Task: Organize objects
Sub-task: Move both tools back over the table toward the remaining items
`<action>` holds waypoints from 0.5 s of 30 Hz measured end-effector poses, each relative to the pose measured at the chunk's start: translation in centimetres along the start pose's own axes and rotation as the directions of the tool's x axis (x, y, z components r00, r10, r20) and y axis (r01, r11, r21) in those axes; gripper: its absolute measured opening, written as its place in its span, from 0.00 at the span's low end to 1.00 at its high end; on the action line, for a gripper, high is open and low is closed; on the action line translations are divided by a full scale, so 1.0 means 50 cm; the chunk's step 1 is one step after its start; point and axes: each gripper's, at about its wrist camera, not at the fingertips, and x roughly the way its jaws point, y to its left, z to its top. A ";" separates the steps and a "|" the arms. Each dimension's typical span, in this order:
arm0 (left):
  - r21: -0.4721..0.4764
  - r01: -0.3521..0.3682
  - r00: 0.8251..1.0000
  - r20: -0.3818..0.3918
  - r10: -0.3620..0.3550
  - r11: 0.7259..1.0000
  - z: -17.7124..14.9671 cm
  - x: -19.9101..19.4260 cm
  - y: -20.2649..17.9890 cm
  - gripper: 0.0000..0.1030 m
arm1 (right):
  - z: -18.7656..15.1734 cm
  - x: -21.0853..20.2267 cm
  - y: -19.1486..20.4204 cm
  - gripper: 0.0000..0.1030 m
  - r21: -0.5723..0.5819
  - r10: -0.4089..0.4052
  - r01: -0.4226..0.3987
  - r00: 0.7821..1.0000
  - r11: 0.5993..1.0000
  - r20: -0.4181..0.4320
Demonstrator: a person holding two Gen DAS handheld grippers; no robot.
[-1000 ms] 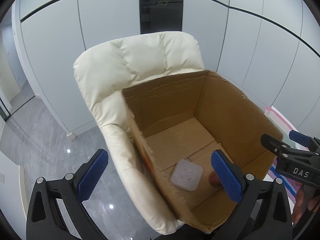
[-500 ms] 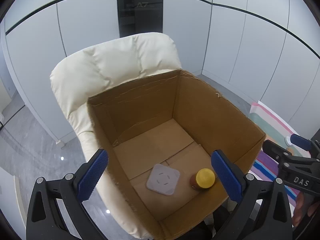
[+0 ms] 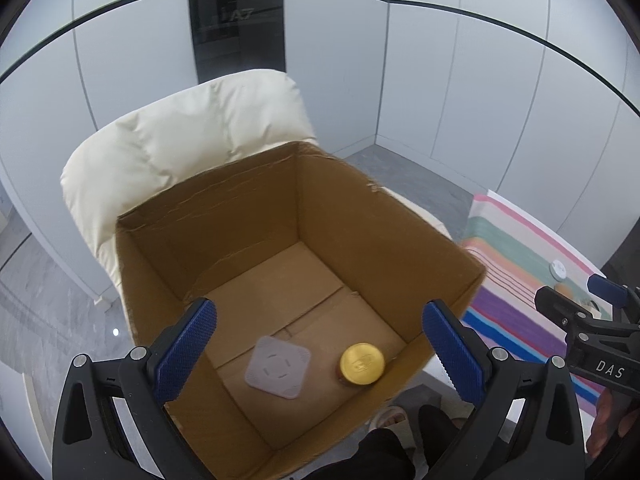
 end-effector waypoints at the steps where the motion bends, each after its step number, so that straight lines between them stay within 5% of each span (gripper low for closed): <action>1: 0.007 0.006 1.000 0.000 -0.006 1.000 0.001 0.001 -0.010 1.00 | 0.000 0.000 -0.008 1.00 0.005 -0.005 0.005 1.000 1.000 0.000; 15: 0.070 0.053 0.998 0.013 -0.054 0.996 0.015 0.010 -0.116 1.00 | -0.029 -0.016 -0.136 1.00 0.087 -0.079 0.080 0.997 0.993 -0.007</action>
